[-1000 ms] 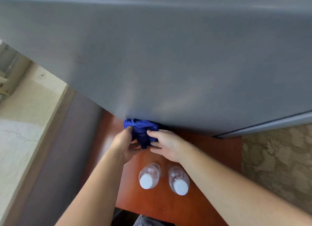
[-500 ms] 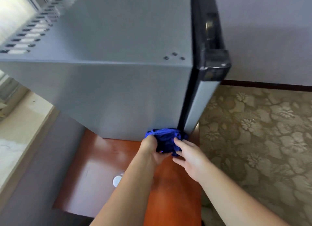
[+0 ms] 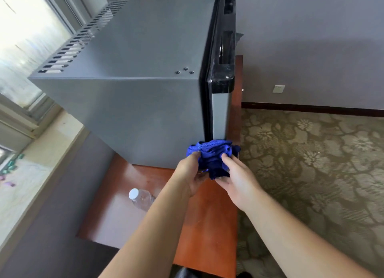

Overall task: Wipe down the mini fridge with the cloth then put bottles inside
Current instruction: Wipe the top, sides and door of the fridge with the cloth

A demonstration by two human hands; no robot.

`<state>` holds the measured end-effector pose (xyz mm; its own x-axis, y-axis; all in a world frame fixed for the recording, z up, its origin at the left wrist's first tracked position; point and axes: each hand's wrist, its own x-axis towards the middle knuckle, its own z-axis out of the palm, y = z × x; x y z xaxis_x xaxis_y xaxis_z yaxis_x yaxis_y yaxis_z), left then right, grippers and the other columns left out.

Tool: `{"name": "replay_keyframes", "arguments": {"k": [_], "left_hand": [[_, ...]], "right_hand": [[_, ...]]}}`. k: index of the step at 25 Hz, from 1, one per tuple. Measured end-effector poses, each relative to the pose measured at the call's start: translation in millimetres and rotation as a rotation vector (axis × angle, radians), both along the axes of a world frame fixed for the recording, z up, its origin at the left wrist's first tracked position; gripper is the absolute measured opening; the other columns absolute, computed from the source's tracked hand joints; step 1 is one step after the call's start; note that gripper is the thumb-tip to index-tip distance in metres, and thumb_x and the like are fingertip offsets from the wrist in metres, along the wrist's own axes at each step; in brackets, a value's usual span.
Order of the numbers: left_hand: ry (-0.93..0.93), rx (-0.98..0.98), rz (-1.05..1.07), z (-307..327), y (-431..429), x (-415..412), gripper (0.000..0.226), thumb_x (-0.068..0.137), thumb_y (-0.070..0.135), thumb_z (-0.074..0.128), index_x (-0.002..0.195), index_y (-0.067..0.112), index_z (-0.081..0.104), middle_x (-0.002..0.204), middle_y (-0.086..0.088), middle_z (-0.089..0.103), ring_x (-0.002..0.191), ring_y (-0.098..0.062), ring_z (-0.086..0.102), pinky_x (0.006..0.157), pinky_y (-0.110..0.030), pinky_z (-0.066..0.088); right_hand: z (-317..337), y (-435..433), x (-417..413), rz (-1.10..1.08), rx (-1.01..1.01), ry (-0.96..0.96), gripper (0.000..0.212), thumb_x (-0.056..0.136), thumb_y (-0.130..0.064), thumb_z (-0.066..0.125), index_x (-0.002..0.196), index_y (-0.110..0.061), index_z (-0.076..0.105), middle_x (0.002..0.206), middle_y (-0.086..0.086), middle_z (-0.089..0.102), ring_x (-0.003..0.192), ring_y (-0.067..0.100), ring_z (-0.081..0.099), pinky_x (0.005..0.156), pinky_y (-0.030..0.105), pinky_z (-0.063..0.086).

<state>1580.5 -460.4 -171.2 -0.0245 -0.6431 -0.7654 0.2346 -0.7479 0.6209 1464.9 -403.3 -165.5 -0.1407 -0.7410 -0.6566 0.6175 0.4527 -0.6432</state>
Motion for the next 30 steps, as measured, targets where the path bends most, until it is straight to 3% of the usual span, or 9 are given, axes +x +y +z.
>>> {"name": "replay_keyframes", "arguments": {"k": [3,6,9,14,19,23,26,28,30], "left_hand": [[0.007,-0.092,0.058,22,11,-4,0.025,0.099,0.027,0.059,0.102,0.005,0.068,0.090,-0.012,0.073,0.081,-0.027,0.068,0.071,-0.034,0.060],[0.045,-0.309,0.052,55,25,-2,0.026,0.100,0.032,0.059,0.102,0.008,0.070,0.081,-0.003,0.075,0.068,-0.020,0.070,0.075,-0.032,0.057],[-0.063,-0.646,-0.026,97,42,1,0.024,0.099,0.041,0.057,0.103,0.026,0.075,0.100,0.002,0.080,0.086,-0.019,0.079,0.073,-0.025,0.060],[-0.416,-1.113,-0.111,165,40,17,0.022,0.095,0.046,0.055,0.107,0.036,0.070,0.099,0.012,0.079,0.092,-0.009,0.076,0.082,-0.031,0.057],[-0.593,-1.218,-0.052,205,13,32,0.019,0.093,0.045,0.060,0.108,0.036,0.070,0.087,0.014,0.075,0.076,-0.001,0.069,0.068,-0.019,0.051],[-0.810,-1.317,-0.053,231,-22,40,0.025,0.090,0.043,0.063,0.114,0.039,0.067,0.108,0.014,0.063,0.106,-0.007,0.059,0.095,-0.028,0.046],[-1.091,-1.062,-0.282,245,-47,41,0.043,0.090,0.046,0.062,0.131,0.032,0.061,0.138,0.005,0.048,0.132,-0.023,0.039,0.113,-0.038,0.034],[-1.073,-1.061,-0.333,244,-50,39,0.061,0.093,0.037,0.062,0.150,0.024,0.044,0.155,0.001,0.039,0.144,-0.023,0.032,0.118,-0.035,0.026],[-0.932,-1.201,-0.371,242,-48,35,0.073,0.093,0.031,0.063,0.158,0.030,0.031,0.162,0.007,0.032,0.152,-0.011,0.024,0.123,-0.032,0.023]], "right_hand": [[31,-1,-5,-0.039,-0.170,0.075,0.023,0.103,-0.016,0.059,0.118,-0.025,0.075,0.118,0.005,0.078,0.105,0.018,0.077,0.082,0.030,0.061],[58,3,-10,-0.028,-0.346,0.215,0.027,0.101,-0.017,0.063,0.126,-0.022,0.073,0.119,0.002,0.078,0.108,0.016,0.076,0.097,0.041,0.059],[89,9,-15,-0.014,-0.526,0.385,0.029,0.096,-0.026,0.068,0.125,-0.026,0.074,0.117,-0.005,0.079,0.114,0.015,0.073,0.105,0.049,0.054],[148,5,-17,-0.043,-0.840,0.585,0.024,0.092,-0.030,0.071,0.116,-0.032,0.077,0.109,-0.008,0.081,0.107,0.010,0.075,0.091,0.026,0.059],[177,-15,-8,-0.008,-0.964,0.694,0.025,0.096,-0.019,0.071,0.121,-0.021,0.075,0.113,-0.009,0.080,0.111,0.009,0.074,0.094,0.023,0.057],[210,-45,-14,-0.004,-1.021,0.842,0.029,0.091,-0.026,0.071,0.120,-0.024,0.076,0.112,-0.012,0.080,0.109,0.004,0.073,0.091,0.022,0.058],[220,-71,-30,0.086,-0.828,1.021,0.027,0.081,-0.046,0.071,0.105,-0.037,0.078,0.093,-0.015,0.081,0.094,0.004,0.075,0.087,0.039,0.062],[217,-82,-46,0.148,-0.731,1.052,0.027,0.074,-0.055,0.071,0.098,-0.044,0.078,0.085,-0.016,0.079,0.086,0.008,0.076,0.087,0.045,0.063],[214,-92,-63,0.178,-0.713,1.154,0.015,0.073,-0.059,0.070,0.087,-0.054,0.076,0.077,-0.020,0.072,0.075,-0.003,0.070,0.077,0.024,0.061]]}}
